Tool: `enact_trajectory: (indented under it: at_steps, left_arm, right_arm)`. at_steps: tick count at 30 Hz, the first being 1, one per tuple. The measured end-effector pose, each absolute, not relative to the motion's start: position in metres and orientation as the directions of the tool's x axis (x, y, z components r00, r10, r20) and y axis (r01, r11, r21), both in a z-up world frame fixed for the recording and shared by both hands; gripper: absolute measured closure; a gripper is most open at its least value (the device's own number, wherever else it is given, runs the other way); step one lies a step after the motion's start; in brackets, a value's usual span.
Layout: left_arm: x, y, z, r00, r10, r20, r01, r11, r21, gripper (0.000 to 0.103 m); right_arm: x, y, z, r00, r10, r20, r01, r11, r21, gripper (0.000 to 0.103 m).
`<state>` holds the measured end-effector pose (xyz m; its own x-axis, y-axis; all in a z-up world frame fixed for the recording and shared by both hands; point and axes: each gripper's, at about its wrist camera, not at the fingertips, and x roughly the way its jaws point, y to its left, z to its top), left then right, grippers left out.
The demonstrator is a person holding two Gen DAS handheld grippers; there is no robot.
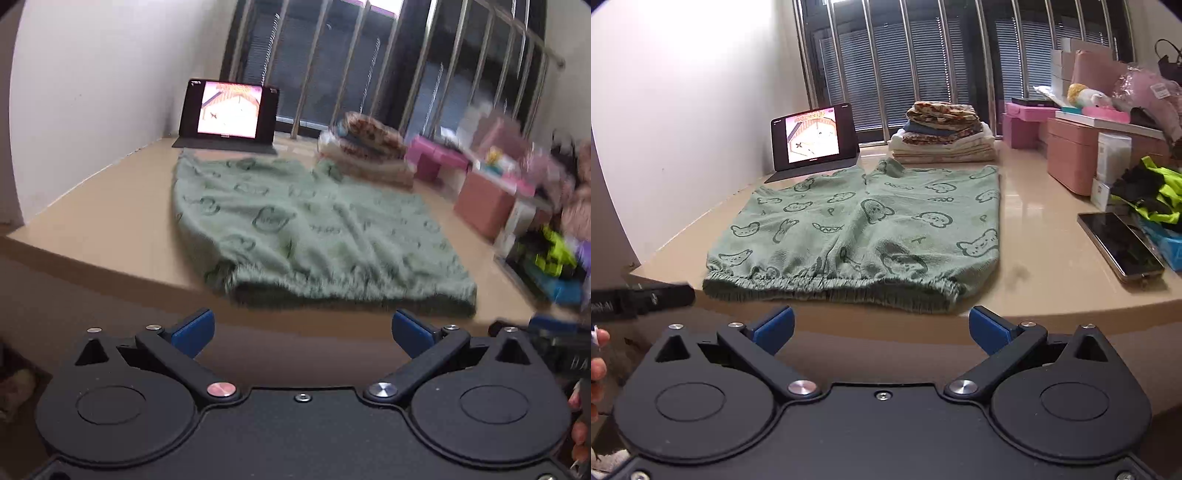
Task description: Fold clothes
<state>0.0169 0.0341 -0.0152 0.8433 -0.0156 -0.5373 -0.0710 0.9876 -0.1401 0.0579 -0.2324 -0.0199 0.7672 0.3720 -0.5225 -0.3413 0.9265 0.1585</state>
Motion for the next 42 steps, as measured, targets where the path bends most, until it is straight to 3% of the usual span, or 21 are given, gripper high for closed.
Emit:
enact_trajectory:
  at_steps: [4, 7, 13, 42]
  left_arm:
    - [-0.006, 0.018, -0.013, 0.883, 0.016, -0.469, -0.047, 0.997, -0.056, 0.0]
    - [-0.006, 0.005, -0.013, 0.874, 0.052, -0.484, -0.052, 0.999, 0.014, 0.0]
    - [-0.003, 0.006, -0.014, 0.84, 0.049, -0.54, -0.078, 0.996, -0.032, 0.0]
    - [-0.002, 0.013, -0.022, 0.806, 0.061, -0.588, -0.133, 0.988, -0.08, 0.0]
  right_arm:
    - [0.042, -0.231, -0.015, 0.783, 0.356, -0.51, -0.333, 0.932, 0.14, 0.001]
    - [0.037, -0.233, -0.012, 0.796, 0.345, -0.498, -0.326, 0.937, 0.127, 0.001]
    - [0.037, -0.236, -0.012, 0.802, 0.333, -0.495, -0.309, 0.942, 0.133, 0.001]
    - [0.038, -0.232, -0.015, 0.791, 0.344, -0.506, -0.328, 0.936, 0.123, 0.001]
